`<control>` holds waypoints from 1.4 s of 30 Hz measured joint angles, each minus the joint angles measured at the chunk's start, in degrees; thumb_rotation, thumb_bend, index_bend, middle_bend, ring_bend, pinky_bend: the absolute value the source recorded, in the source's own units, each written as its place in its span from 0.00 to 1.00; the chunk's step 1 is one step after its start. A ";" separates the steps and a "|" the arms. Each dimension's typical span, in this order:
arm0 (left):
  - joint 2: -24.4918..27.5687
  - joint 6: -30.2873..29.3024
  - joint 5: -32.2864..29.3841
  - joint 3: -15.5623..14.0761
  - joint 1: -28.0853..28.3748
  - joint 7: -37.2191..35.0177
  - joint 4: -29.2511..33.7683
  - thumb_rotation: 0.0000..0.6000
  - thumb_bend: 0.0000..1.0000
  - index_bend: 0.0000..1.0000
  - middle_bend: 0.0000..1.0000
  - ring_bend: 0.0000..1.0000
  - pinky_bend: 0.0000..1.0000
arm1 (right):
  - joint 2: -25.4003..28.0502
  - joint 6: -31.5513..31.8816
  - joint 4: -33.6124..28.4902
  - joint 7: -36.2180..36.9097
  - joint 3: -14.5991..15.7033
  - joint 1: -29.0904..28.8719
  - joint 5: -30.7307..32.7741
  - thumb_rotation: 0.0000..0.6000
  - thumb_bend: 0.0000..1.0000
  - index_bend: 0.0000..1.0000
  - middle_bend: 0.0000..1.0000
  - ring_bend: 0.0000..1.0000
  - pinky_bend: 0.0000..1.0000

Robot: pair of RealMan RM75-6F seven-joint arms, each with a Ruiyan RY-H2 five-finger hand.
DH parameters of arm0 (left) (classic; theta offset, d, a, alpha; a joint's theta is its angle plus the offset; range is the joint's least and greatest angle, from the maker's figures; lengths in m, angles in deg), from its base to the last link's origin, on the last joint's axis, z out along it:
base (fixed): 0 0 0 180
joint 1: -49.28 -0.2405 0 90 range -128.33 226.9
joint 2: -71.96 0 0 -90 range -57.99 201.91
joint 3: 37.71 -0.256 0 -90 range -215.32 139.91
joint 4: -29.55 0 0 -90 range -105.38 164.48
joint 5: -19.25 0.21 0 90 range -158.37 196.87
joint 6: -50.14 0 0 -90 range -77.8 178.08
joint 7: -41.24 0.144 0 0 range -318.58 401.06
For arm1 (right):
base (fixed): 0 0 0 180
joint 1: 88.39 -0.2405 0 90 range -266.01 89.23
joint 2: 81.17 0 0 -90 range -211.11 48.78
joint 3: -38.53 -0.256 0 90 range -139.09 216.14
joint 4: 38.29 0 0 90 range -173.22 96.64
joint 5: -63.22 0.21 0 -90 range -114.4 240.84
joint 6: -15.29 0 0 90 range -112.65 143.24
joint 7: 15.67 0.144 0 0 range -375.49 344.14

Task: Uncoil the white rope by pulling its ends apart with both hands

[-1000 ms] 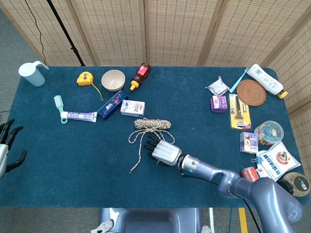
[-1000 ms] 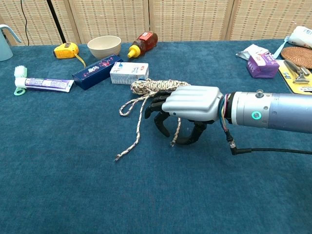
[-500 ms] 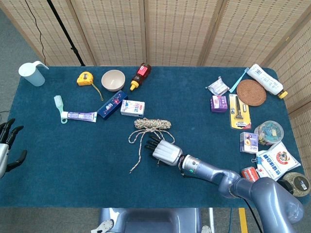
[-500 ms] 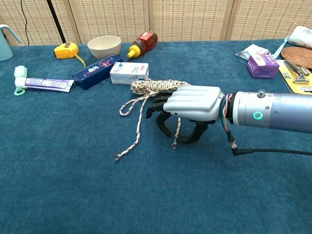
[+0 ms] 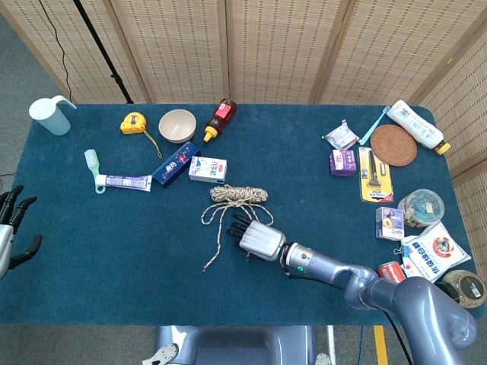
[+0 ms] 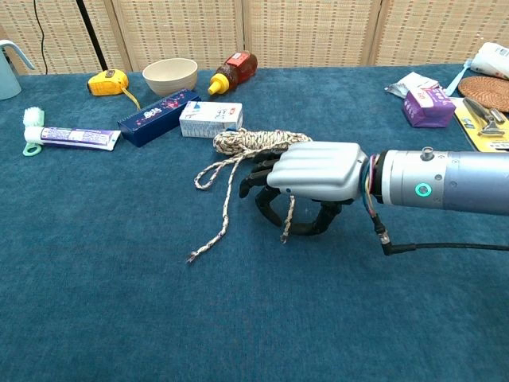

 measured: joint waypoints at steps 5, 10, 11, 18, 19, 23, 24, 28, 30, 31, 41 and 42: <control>0.14 -0.12 0.08 0.09 0.02 -0.11 0.06 0.87 0.34 0.18 0.06 0.10 0.01 | -0.17 -0.27 0.07 -0.29 0.12 -0.15 -0.06 1.00 0.43 0.48 0.17 0.15 0.00; 0.29 -0.15 0.03 0.02 -0.09 -0.36 0.04 0.88 0.34 0.17 0.06 0.10 0.01 | -0.23 -0.43 0.32 -0.97 0.28 -0.16 -0.10 1.00 0.43 0.47 0.17 0.15 0.00; 0.34 -0.16 0.01 0.01 -0.13 -0.46 0.04 0.88 0.34 0.17 0.06 0.10 0.01 | -0.19 -0.44 0.35 -1.08 0.35 -0.15 -0.11 1.00 0.43 0.47 0.17 0.15 0.00; 0.57 -0.28 0.12 0.07 -0.14 -0.76 0.30 0.87 0.34 0.17 0.06 0.10 0.01 | -0.32 -0.23 0.53 -1.58 0.35 -0.09 -0.10 1.00 0.43 0.50 0.17 0.15 0.00; 0.61 -0.30 0.12 0.09 -0.15 -0.79 0.33 0.87 0.34 0.17 0.06 0.10 0.01 | -0.38 -0.17 0.58 -1.55 0.34 -0.08 -0.09 1.00 0.43 0.51 0.18 0.15 0.00; 0.73 -0.27 0.08 0.09 -0.16 -0.84 0.41 0.87 0.34 0.17 0.06 0.10 0.01 | -0.62 0.03 0.89 -1.50 0.37 -0.03 -0.12 1.00 0.43 0.54 0.19 0.15 0.00; 0.75 -0.22 0.08 0.07 -0.16 -0.86 0.41 0.88 0.34 0.17 0.06 0.10 0.01 | -0.68 0.03 0.95 -1.47 0.38 0.00 -0.09 1.00 0.43 0.54 0.19 0.15 0.00; 0.85 -0.15 0.07 0.09 -0.12 -0.98 0.43 0.87 0.34 0.17 0.06 0.10 0.01 | -0.97 -0.05 1.33 -1.47 0.40 0.11 0.06 1.00 0.43 0.54 0.19 0.15 0.00; 0.91 -0.15 0.06 0.12 -0.11 -1.04 0.46 0.87 0.34 0.17 0.06 0.10 0.01 | -1.08 0.07 1.40 -1.51 0.38 0.20 0.11 1.00 0.43 0.54 0.19 0.15 0.00; 0.94 -0.15 0.06 0.12 -0.10 -1.08 0.46 0.88 0.34 0.17 0.06 0.10 0.01 | -1.16 0.18 1.42 -1.58 0.37 0.29 0.14 1.00 0.43 0.54 0.19 0.15 0.00; 1.19 -0.16 0.15 0.09 -0.14 -1.42 0.66 0.88 0.34 0.17 0.06 0.10 0.01 | -1.74 1.36 1.55 -2.10 -0.22 1.33 0.94 1.00 0.43 0.53 0.19 0.14 0.00; 1.22 -0.16 0.16 0.07 -0.15 -1.45 0.69 0.88 0.34 0.17 0.06 0.10 0.01 | -1.81 1.44 1.54 -2.13 -0.26 1.44 1.00 1.00 0.43 0.53 0.19 0.13 0.00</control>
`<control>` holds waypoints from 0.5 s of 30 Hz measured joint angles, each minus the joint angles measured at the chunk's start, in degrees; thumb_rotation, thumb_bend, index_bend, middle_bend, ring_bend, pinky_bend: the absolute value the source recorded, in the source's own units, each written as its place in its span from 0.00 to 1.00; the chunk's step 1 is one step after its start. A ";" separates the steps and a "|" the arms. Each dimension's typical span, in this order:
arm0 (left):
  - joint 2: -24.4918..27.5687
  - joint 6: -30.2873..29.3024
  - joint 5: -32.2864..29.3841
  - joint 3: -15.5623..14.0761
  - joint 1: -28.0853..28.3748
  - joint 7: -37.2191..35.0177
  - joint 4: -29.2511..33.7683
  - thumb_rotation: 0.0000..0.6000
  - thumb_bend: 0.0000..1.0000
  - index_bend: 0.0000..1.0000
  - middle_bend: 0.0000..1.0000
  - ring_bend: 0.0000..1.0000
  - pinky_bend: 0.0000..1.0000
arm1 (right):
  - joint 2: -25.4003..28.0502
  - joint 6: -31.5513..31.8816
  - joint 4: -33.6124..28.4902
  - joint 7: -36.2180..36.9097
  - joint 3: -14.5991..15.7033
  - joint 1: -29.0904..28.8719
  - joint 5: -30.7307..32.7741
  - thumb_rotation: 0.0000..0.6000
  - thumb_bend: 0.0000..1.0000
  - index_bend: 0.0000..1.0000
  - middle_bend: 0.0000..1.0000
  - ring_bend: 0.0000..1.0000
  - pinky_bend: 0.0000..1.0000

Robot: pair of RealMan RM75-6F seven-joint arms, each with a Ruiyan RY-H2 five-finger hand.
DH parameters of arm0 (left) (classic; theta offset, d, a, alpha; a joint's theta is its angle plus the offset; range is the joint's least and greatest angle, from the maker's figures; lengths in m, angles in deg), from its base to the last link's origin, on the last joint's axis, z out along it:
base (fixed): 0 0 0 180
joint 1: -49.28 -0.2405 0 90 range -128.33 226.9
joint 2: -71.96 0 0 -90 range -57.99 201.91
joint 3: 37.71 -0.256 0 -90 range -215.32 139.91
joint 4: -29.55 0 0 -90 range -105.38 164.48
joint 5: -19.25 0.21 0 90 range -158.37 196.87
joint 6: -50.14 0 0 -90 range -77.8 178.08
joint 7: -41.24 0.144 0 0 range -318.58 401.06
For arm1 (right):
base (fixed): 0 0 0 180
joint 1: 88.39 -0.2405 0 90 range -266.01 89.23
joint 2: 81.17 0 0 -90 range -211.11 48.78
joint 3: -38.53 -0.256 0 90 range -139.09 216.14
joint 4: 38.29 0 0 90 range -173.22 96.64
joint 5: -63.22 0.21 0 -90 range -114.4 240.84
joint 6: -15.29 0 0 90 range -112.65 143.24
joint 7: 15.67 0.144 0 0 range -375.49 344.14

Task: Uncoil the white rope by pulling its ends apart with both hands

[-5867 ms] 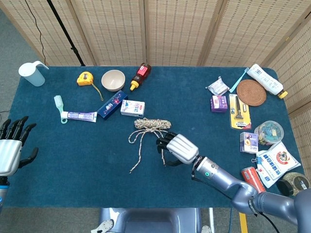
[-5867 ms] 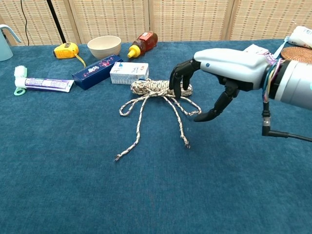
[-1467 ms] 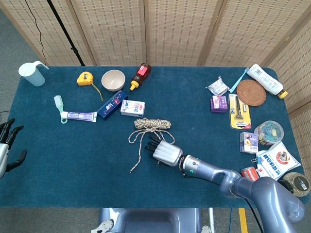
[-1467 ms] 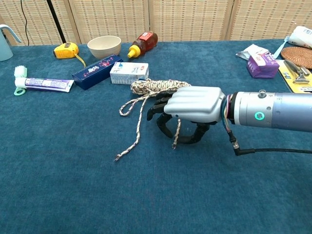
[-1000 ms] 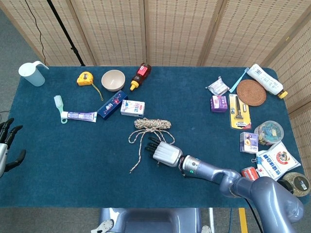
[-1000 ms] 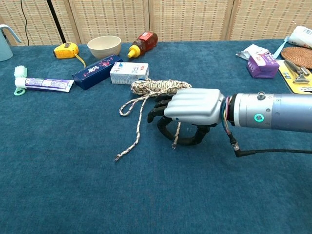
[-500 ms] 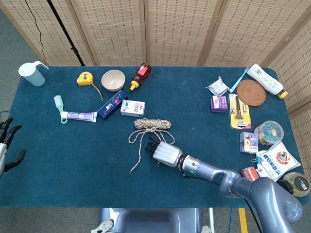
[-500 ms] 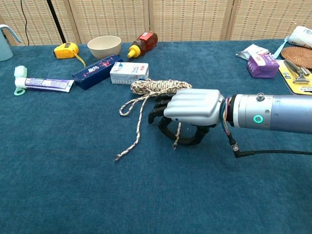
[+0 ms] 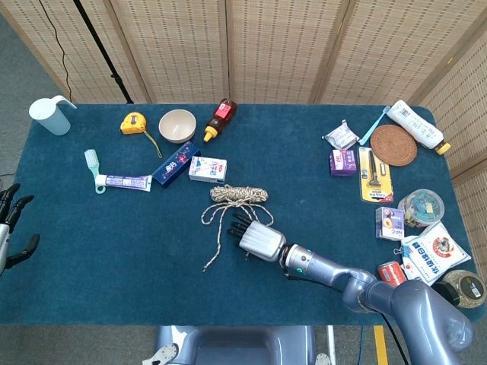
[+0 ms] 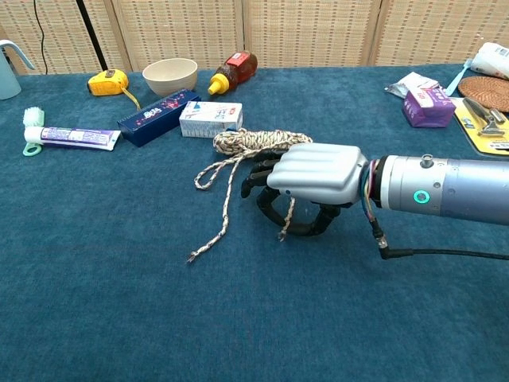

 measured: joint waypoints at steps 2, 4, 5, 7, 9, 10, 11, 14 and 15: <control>0.07 0.03 0.03 -0.05 -0.02 0.00 0.04 0.88 0.34 0.17 0.06 0.10 0.01 | -0.12 0.13 0.04 -0.16 0.02 0.16 0.01 1.00 0.43 0.53 0.19 0.13 0.00; 0.12 0.07 0.02 -0.07 -0.03 0.01 0.07 0.87 0.34 0.17 0.06 0.09 0.01 | -0.25 0.15 0.09 -0.21 0.05 0.28 0.05 1.00 0.43 0.52 0.18 0.12 0.00; 0.17 0.11 0.01 -0.08 -0.02 -0.01 0.10 0.87 0.34 0.17 0.06 0.09 0.01 | -0.32 0.10 0.11 -0.23 0.05 0.34 0.10 1.00 0.43 0.52 0.18 0.12 0.00; 0.28 0.18 -0.01 -0.08 0.00 -0.03 0.14 0.87 0.34 0.17 0.05 0.09 0.01 | -0.52 -0.02 0.20 -0.25 0.06 0.47 0.23 1.00 0.43 0.52 0.18 0.12 0.00; 0.34 0.20 -0.01 -0.09 0.00 -0.05 0.17 0.87 0.34 0.17 0.05 0.09 0.01 | -0.68 -0.15 0.34 -0.28 0.09 0.56 0.31 1.00 0.43 0.51 0.18 0.12 0.00; 0.36 0.19 -0.01 -0.08 0.00 -0.06 0.17 0.87 0.34 0.17 0.05 0.09 0.01 | -0.76 -0.18 0.45 -0.30 0.10 0.60 0.32 1.00 0.43 0.52 0.17 0.12 0.00; 0.37 0.17 -0.02 -0.07 0.00 -0.08 0.18 0.88 0.34 0.17 0.05 0.09 0.01 | -0.80 -0.19 0.52 -0.32 0.12 0.61 0.31 1.00 0.43 0.52 0.17 0.12 0.00; 0.36 0.21 -0.07 -0.04 0.02 -0.10 0.20 0.88 0.34 0.17 0.05 0.09 0.01 | -1.05 -0.18 0.85 -0.35 0.15 0.70 0.30 1.00 0.43 0.54 0.18 0.12 0.00; 0.36 0.26 -0.07 -0.05 0.04 -0.09 0.21 0.88 0.34 0.17 0.05 0.09 0.01 | -1.12 -0.18 0.94 -0.33 0.17 0.74 0.30 1.00 0.43 0.54 0.18 0.12 0.00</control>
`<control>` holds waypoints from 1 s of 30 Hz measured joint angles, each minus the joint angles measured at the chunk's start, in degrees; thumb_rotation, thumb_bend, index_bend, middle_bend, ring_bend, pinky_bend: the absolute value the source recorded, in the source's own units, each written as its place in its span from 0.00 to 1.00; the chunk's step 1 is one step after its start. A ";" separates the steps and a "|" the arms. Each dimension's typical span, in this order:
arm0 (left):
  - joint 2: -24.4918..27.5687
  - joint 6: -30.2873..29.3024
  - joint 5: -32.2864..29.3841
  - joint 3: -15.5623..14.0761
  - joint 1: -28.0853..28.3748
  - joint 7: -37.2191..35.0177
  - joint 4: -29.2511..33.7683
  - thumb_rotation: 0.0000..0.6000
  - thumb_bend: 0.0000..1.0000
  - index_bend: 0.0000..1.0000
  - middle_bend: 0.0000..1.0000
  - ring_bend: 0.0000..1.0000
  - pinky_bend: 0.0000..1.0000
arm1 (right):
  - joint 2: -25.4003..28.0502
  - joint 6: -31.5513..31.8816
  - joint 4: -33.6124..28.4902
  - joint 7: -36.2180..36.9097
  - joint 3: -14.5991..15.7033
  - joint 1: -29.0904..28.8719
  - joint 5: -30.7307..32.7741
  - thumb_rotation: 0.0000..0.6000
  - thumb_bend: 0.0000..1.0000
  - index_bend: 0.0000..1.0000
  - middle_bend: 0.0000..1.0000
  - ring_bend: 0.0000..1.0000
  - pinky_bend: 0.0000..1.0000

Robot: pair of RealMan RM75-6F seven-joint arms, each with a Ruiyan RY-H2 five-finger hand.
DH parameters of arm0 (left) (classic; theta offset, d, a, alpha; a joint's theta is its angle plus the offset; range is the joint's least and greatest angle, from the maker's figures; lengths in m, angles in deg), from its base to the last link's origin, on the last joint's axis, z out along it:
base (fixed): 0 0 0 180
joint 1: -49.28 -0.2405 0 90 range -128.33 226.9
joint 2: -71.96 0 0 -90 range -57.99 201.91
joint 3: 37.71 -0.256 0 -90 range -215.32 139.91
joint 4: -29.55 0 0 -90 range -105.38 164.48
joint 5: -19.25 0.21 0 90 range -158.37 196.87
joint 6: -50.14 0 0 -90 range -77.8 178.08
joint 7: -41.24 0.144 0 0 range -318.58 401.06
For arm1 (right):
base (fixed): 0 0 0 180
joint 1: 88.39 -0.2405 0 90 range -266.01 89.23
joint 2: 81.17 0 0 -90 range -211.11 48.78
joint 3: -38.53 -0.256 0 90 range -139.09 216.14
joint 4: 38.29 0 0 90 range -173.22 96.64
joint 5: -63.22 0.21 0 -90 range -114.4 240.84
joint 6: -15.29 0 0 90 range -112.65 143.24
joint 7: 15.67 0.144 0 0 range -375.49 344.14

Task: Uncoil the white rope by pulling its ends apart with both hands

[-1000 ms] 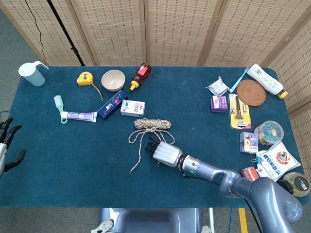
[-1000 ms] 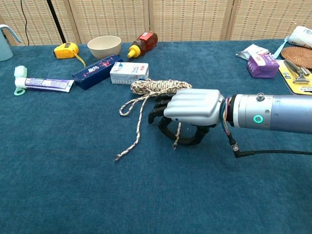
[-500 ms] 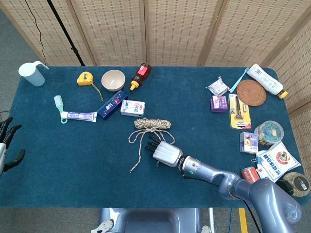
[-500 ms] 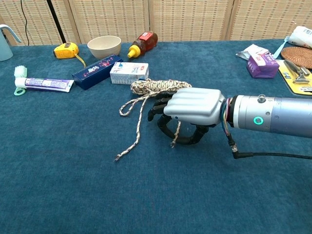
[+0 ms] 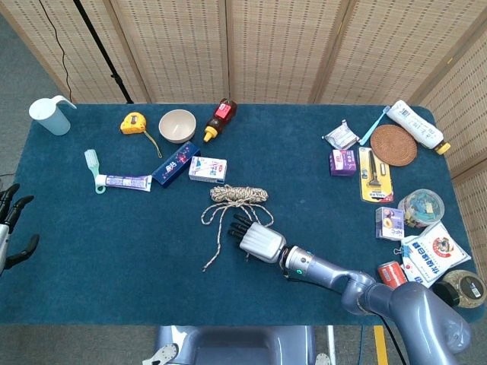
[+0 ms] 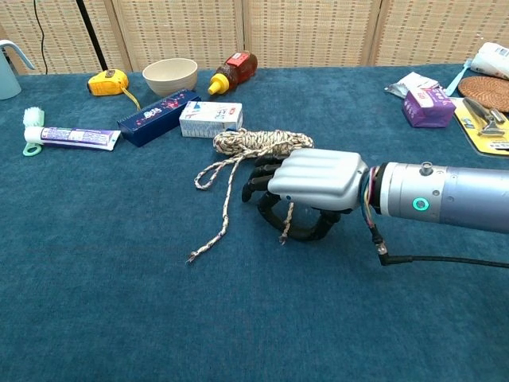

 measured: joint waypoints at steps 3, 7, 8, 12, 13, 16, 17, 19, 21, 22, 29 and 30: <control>-0.03 0.02 0.04 0.01 0.05 0.06 0.04 0.88 0.34 0.17 0.05 0.09 0.01 | -0.27 0.13 0.34 0.04 0.01 0.15 0.02 1.00 0.43 0.58 0.19 0.12 0.00; 0.01 -0.04 0.04 0.06 0.06 0.11 0.09 0.88 0.34 0.17 0.05 0.09 0.01 | -0.39 0.46 0.60 0.27 -0.09 0.33 0.08 1.00 0.43 0.62 0.22 0.13 0.00; 0.03 -0.05 0.05 0.07 0.07 0.12 0.12 0.88 0.34 0.17 0.05 0.09 0.01 | -0.40 0.54 0.62 0.35 -0.09 0.36 0.08 1.00 0.43 0.62 0.22 0.13 0.00; 0.10 -0.08 0.13 0.11 0.11 0.16 0.24 0.88 0.34 0.17 0.05 0.09 0.01 | -0.49 0.78 0.73 0.42 -0.11 0.52 0.08 1.00 0.43 0.63 0.23 0.14 0.00; 0.12 -0.07 0.18 0.10 0.13 0.17 0.29 0.88 0.34 0.17 0.05 0.09 0.01 | -0.51 0.97 0.71 0.43 -0.18 0.62 0.14 1.00 0.43 0.63 0.23 0.14 0.00; 0.18 0.12 0.24 0.05 0.22 0.19 0.44 0.87 0.34 0.17 0.05 0.09 0.01 | -0.37 1.63 0.24 0.48 -0.58 0.98 0.48 1.00 0.43 0.64 0.24 0.16 0.00; 0.19 0.22 0.34 0.01 0.28 0.23 0.46 0.88 0.34 0.17 0.05 0.09 0.01 | -0.28 1.79 0.04 0.52 -0.71 1.07 0.59 1.00 0.43 0.65 0.25 0.16 0.00; 0.19 0.44 0.50 -0.06 0.42 0.27 0.49 0.88 0.34 0.17 0.05 0.09 0.01 | 0.03 2.23 -0.64 0.63 -1.06 1.28 0.87 1.00 0.43 0.65 0.26 0.17 0.00; 0.18 0.70 0.61 -0.12 0.56 0.32 0.53 0.88 0.34 0.17 0.05 0.09 0.01 | 0.36 2.54 -1.30 0.68 -1.36 1.50 1.19 1.00 0.43 0.66 0.26 0.18 0.00; 0.16 0.88 0.69 -0.16 0.67 0.38 0.55 0.88 0.34 0.17 0.05 0.09 0.01 | 0.62 2.70 -1.83 0.66 -1.55 1.66 1.41 1.00 0.43 0.66 0.27 0.18 0.00; 0.08 2.35 2.84 -0.60 2.00 0.75 0.50 0.88 0.34 0.22 0.06 0.10 0.01 | 2.68 3.60 -5.31 0.36 -2.97 3.09 3.57 1.00 0.43 0.66 0.27 0.18 0.00; 0.08 2.57 3.35 -0.68 2.26 0.78 0.42 0.88 0.34 0.24 0.07 0.11 0.01 | 2.97 3.71 -5.80 0.29 -3.20 3.31 3.93 1.00 0.43 0.66 0.27 0.18 0.00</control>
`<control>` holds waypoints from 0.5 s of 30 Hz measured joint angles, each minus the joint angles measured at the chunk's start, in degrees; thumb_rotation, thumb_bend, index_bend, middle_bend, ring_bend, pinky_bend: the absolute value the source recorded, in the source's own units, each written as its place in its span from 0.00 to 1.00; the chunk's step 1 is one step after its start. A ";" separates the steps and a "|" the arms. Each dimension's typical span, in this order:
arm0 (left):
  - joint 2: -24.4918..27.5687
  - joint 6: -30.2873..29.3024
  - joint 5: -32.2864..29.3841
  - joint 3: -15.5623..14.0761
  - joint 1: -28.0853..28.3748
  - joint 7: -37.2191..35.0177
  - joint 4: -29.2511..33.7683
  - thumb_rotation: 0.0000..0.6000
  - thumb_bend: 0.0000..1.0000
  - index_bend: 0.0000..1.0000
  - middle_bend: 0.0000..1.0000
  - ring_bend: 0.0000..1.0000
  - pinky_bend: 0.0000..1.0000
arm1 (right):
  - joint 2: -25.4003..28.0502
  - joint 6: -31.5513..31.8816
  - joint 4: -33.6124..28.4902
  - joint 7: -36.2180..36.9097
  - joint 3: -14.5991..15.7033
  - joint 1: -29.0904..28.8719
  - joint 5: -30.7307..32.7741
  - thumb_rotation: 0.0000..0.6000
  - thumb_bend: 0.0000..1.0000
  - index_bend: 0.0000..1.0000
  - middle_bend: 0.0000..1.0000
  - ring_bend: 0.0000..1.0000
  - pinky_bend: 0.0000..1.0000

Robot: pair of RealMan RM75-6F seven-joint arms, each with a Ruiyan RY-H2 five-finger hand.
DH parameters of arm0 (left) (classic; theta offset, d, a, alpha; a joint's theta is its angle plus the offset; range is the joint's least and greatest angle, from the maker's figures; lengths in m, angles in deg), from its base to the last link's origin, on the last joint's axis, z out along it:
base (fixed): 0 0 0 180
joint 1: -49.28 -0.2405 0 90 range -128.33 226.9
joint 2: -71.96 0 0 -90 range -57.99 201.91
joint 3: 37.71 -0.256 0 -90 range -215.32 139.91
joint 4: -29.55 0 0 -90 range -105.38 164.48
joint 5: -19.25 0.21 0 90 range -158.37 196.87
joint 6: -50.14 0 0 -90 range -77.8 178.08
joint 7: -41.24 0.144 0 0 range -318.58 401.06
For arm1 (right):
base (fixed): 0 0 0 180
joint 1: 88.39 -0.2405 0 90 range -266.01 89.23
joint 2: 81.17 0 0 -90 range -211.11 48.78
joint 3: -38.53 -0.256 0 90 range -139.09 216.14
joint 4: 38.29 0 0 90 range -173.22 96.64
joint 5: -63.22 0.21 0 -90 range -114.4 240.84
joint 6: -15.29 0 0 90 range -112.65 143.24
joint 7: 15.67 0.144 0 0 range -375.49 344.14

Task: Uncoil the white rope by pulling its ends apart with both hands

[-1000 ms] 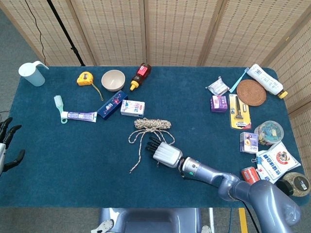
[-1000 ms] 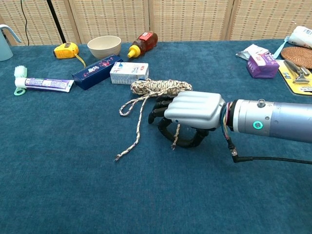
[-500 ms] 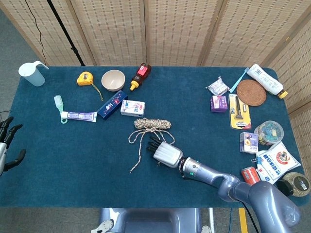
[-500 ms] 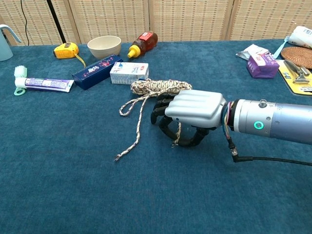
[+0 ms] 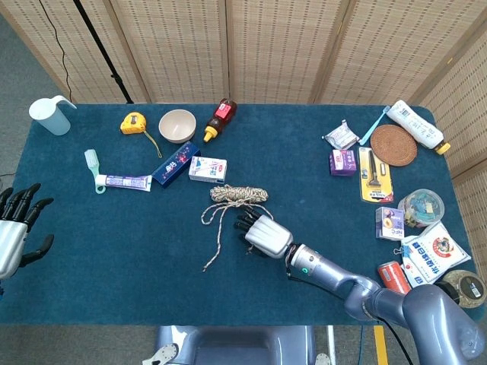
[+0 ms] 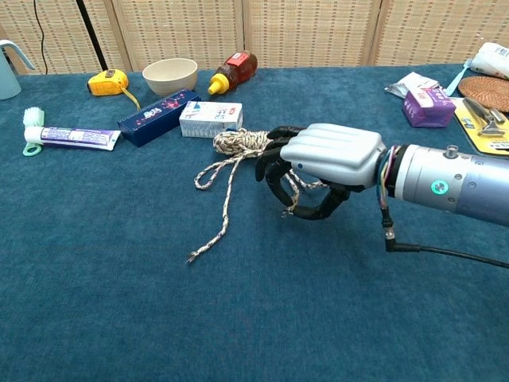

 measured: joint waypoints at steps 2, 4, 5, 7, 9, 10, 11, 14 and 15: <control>-0.03 0.57 1.65 -0.26 0.75 0.08 -0.32 0.90 0.34 0.26 0.09 0.12 0.01 | 0.69 0.26 -1.22 -0.11 -0.63 0.59 0.90 1.00 0.43 0.66 0.27 0.18 0.00; -0.12 1.26 3.64 -0.59 1.64 -0.04 -0.80 0.96 0.34 0.29 0.12 0.16 0.01 | 1.48 0.58 -2.60 -0.37 -1.31 1.22 1.97 1.00 0.43 0.66 0.27 0.18 0.00; -0.21 1.85 5.17 -0.85 2.38 -0.24 -1.16 0.98 0.34 0.30 0.13 0.17 0.01 | 1.80 0.70 -3.20 -0.51 -1.61 1.51 2.40 1.00 0.43 0.66 0.27 0.18 0.00; -0.33 2.97 7.63 -1.32 3.71 -0.74 -1.78 1.00 0.34 0.31 0.14 0.18 0.01 | 2.52 0.94 -4.52 -0.95 -2.27 2.17 3.32 1.00 0.43 0.67 0.27 0.18 0.00; -0.51 4.57 10.77 -1.92 5.64 -1.53 -2.57 1.00 0.34 0.32 0.15 0.18 0.01 | 3.04 1.08 -5.57 -1.28 -2.72 2.70 4.00 1.00 0.43 0.67 0.27 0.18 0.00; -0.62 5.30 12.19 -2.18 6.59 -1.95 -2.96 1.00 0.34 0.32 0.15 0.18 0.01 | 3.39 1.17 -6.25 -1.56 -2.99 3.07 4.46 1.00 0.43 0.67 0.27 0.18 0.00; -0.82 6.25 14.07 -2.52 7.95 -2.57 -3.53 1.00 0.34 0.32 0.15 0.16 0.01 | 3.62 1.23 -6.75 -1.79 -3.17 3.33 4.77 1.00 0.43 0.67 0.27 0.18 0.00; -1.90 8.41 18.29 -3.31 11.47 -4.56 -5.43 1.00 0.34 0.32 0.10 0.03 0.01 | 4.35 1.52 -8.26 -2.47 -3.65 4.22 5.64 1.00 0.43 0.67 0.27 0.18 0.00; -2.38 9.06 19.39 -3.56 12.51 -5.27 -6.09 1.00 0.34 0.33 0.07 0.01 0.01 | 4.56 1.62 -8.73 -2.66 -3.75 4.50 5.85 1.00 0.43 0.67 0.27 0.18 0.00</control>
